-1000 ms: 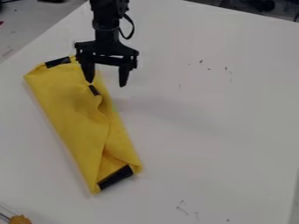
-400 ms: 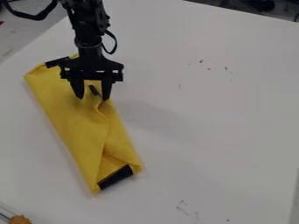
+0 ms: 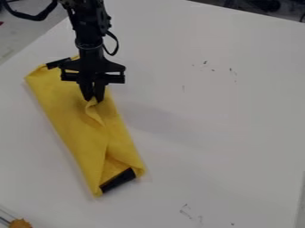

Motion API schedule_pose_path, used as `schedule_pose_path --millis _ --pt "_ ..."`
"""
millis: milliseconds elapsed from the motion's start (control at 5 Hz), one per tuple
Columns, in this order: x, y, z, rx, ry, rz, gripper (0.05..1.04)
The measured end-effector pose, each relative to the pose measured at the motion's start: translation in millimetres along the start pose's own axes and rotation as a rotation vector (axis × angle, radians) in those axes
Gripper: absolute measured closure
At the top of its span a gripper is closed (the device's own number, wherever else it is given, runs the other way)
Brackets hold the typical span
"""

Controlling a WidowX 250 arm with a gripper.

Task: Unfold the cloth from top right to bottom left

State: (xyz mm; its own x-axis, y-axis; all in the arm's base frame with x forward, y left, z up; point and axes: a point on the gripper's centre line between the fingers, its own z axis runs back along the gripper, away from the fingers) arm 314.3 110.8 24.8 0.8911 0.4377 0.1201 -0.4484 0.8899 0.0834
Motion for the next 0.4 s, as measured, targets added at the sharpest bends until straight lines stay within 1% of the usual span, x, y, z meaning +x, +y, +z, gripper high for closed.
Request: schedule_pose_path --millis 200,400 --pt "3 3 12 0.007 -0.032 0.012 1.013" --pt "-3 26 44 0.029 -0.109 0.1 1.024"
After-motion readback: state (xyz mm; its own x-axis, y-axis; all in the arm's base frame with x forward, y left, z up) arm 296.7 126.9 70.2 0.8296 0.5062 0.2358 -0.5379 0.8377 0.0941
